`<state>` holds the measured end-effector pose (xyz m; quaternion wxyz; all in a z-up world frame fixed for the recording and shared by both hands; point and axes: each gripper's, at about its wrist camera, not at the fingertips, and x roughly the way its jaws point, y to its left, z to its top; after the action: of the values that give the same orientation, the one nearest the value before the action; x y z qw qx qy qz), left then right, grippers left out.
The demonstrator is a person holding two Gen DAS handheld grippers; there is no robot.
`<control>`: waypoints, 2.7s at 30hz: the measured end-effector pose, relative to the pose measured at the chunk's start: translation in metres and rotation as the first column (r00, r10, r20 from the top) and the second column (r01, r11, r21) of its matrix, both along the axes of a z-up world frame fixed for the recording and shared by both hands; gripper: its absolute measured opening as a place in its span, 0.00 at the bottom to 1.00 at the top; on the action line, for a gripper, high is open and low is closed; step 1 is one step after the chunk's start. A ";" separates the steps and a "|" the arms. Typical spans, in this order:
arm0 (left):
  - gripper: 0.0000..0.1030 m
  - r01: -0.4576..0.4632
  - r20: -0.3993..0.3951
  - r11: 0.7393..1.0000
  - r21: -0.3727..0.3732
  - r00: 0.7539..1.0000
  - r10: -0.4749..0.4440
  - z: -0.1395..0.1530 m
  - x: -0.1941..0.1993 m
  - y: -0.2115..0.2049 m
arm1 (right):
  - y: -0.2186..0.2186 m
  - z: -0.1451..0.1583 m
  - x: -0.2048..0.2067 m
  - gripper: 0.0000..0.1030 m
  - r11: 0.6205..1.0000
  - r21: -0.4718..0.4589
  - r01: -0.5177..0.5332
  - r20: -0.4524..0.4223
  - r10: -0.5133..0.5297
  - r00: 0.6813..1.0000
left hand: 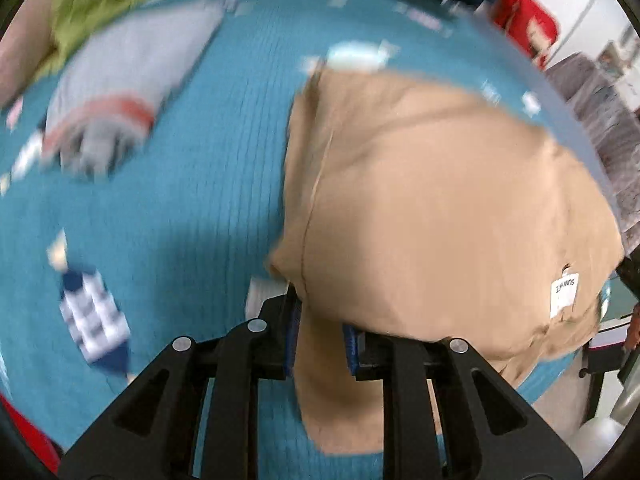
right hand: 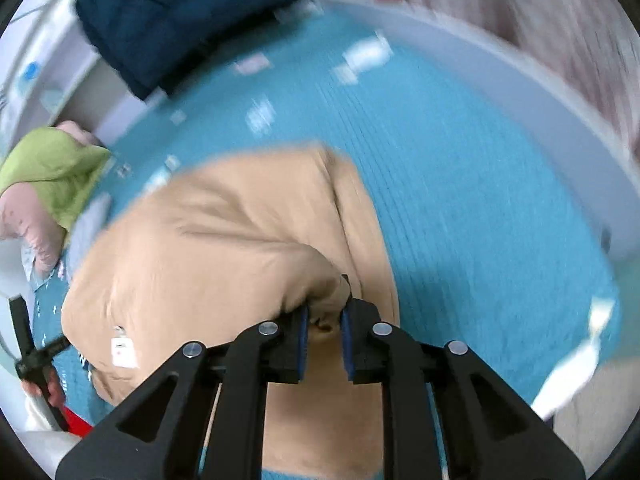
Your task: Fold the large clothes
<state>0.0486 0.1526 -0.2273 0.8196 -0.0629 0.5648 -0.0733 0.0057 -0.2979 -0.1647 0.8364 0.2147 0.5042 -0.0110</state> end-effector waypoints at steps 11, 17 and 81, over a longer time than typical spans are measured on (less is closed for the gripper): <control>0.19 -0.021 0.161 0.996 0.082 0.987 0.008 0.060 -0.045 0.017 | 0.002 0.070 -0.037 0.41 0.992 -0.117 0.042 0.123 -0.027 0.992; 0.19 0.010 0.240 0.999 0.051 0.971 -0.021 0.075 -0.002 -0.006 | 0.027 0.076 -0.003 0.41 0.984 -0.178 0.014 0.204 0.023 0.979; 0.29 0.150 0.317 0.984 0.093 0.933 -0.172 0.006 0.105 -0.157 | 0.187 -0.024 0.153 0.18 0.957 -0.170 -0.237 0.208 0.270 0.940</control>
<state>0.1539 -0.0046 -0.2209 0.8940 0.0244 0.4280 -0.1305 0.1591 -0.1106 -0.1888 0.8966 0.0875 0.4256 0.0860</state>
